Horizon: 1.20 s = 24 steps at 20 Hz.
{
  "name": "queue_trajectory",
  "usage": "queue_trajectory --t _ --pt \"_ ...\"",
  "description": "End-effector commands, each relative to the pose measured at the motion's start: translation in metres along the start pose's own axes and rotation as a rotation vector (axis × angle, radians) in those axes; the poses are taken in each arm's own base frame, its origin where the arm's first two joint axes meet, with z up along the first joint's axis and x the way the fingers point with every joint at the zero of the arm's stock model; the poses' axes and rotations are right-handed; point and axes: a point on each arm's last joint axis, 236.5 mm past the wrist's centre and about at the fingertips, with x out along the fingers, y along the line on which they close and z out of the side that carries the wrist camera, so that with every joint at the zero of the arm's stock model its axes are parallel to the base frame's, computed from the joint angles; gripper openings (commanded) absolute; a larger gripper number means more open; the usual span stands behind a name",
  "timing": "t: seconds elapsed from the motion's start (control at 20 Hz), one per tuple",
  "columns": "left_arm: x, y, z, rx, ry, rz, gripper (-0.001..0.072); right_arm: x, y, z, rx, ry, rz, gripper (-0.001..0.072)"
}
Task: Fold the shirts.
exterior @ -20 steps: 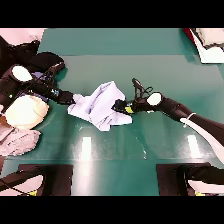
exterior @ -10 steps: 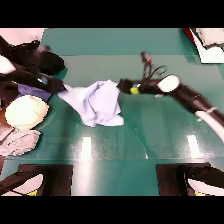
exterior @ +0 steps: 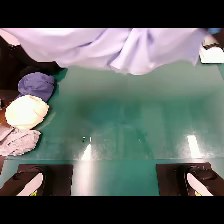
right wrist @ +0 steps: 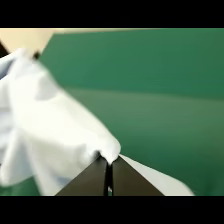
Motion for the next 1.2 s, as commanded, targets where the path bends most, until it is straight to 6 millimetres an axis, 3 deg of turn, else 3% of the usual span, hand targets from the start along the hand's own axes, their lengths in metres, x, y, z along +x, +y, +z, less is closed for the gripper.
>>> queue_trajectory --t 0.0,0.15,0.2,0.3,0.45,0.6,0.7,0.8,0.9,1.05,1.1,1.15 --pt "-0.054 -0.049 0.051 0.048 -0.169 -0.096 0.0024 -0.073 0.010 0.027 -0.027 -0.110 -0.059 0.0013" --pt "-0.062 -0.081 0.057 0.022 -0.192 -0.229 0.0023 -0.090 0.006 0.014 0.004 -0.054 -0.101 0.0013" --pt "-0.058 -0.079 0.052 0.020 -0.170 -0.230 0.0023 -0.088 -0.001 0.003 0.037 0.000 -0.124 0.0013" --pt "-0.033 -0.056 0.026 0.002 -0.073 -0.173 0.0023 -0.077 -0.019 -0.029 0.115 0.159 -0.172 0.0013" --pt "0.029 -0.008 -0.057 -0.093 0.202 -0.105 0.0023 -0.044 -0.050 -0.097 0.215 0.494 -0.209 0.0013" --pt "0.086 0.017 -0.165 -0.252 0.489 -0.126 0.0024 0.012 -0.076 -0.157 0.231 0.697 -0.189 0.0014" --pt "0.110 0.027 -0.244 -0.360 0.674 -0.136 0.0024 0.055 -0.095 -0.189 0.252 0.741 -0.183 0.0014" --pt "0.126 0.035 -0.312 -0.434 0.801 -0.134 0.0024 0.103 -0.120 -0.201 0.285 0.679 -0.205 0.0014" --pt "0.141 0.046 -0.355 -0.471 0.853 -0.111 0.0024 0.143 -0.143 -0.196 0.303 0.586 -0.228 0.0015" --pt "0.152 0.050 -0.372 -0.505 0.876 -0.107 0.0024 0.181 -0.162 -0.178 0.300 0.516 -0.236 0.0029" --pt "0.154 0.052 -0.370 -0.504 0.864 -0.101 0.0024 0.188 -0.166 -0.170 0.298 0.504 -0.237 0.0283" --pt "0.155 0.053 -0.369 -0.501 0.857 -0.098 0.0024 0.189 -0.170 -0.162 0.299 0.503 -0.240 0.0589"
